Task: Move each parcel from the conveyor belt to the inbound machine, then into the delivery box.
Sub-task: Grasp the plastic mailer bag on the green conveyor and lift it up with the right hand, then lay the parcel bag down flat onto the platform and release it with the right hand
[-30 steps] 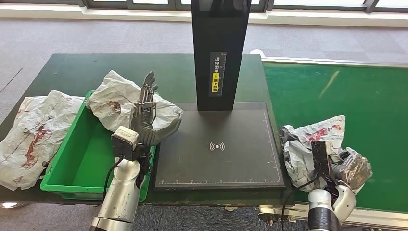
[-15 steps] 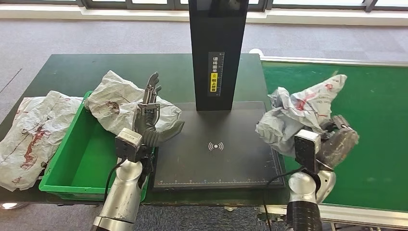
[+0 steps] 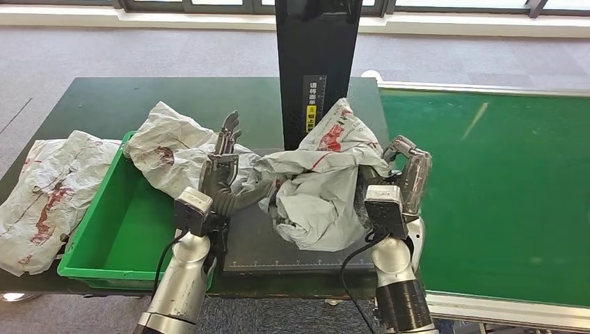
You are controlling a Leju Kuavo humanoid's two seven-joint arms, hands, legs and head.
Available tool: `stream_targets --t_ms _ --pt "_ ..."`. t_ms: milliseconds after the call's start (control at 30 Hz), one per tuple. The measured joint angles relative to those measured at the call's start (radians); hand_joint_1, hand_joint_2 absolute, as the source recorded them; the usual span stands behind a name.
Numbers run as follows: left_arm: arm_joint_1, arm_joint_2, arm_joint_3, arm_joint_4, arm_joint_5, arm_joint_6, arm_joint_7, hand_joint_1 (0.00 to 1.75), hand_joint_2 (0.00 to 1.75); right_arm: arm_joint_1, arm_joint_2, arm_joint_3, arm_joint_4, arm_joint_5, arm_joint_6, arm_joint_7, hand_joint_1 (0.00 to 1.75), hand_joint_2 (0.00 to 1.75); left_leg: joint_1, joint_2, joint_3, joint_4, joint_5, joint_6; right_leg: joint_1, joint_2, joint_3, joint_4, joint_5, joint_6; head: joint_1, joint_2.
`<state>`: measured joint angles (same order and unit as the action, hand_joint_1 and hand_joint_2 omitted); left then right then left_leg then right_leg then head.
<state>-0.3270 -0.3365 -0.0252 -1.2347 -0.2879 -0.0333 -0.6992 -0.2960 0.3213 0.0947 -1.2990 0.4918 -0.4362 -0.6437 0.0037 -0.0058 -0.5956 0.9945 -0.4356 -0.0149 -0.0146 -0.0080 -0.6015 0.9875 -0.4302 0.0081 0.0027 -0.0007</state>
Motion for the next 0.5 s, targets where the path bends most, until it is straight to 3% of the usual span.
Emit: stream_targets --t_ms 267,300,400,433,500 --pt "-0.006 0.000 -0.020 0.018 0.029 0.005 0.000 0.00 1.75 -0.013 0.009 0.069 0.030 -0.082 0.091 -0.026 1.75 1.75 0.000 0.000 0.000 0.000 0.000 0.000 0.000 0.000 0.000 0.000 0.000 0.000 0.000 0.000" --pt "-0.007 0.000 -0.025 0.021 0.036 0.007 0.000 0.00 1.75 -0.018 0.010 0.081 0.038 -0.096 0.098 -0.027 1.31 1.75 0.000 0.001 0.000 0.000 0.000 0.000 0.000 0.000 0.000 0.000 0.000 0.000 0.000 0.000" --pt "-0.011 0.000 -0.042 0.031 0.053 0.013 0.000 0.00 1.75 -0.040 0.015 0.109 0.071 -0.128 0.113 -0.017 0.00 0.44 0.000 0.001 0.000 0.000 0.000 0.000 0.000 0.000 0.000 0.000 0.000 0.000 0.000 0.000" --pt "-0.012 0.000 -0.047 0.034 0.057 0.016 0.000 0.00 1.75 -0.051 0.017 0.114 0.089 -0.125 0.111 0.003 0.00 0.00 0.000 0.001 0.000 0.000 0.000 0.000 0.000 0.000 0.000 0.000 0.000 0.000 0.000 0.000" --pt "-0.016 0.000 -0.060 0.041 0.065 0.025 0.000 0.00 1.75 -0.075 0.019 0.120 0.142 -0.094 0.084 0.052 0.00 0.00 0.000 0.000 0.000 0.000 0.000 0.000 0.000 0.000 0.000 0.000 0.000 0.000 0.000 0.000"
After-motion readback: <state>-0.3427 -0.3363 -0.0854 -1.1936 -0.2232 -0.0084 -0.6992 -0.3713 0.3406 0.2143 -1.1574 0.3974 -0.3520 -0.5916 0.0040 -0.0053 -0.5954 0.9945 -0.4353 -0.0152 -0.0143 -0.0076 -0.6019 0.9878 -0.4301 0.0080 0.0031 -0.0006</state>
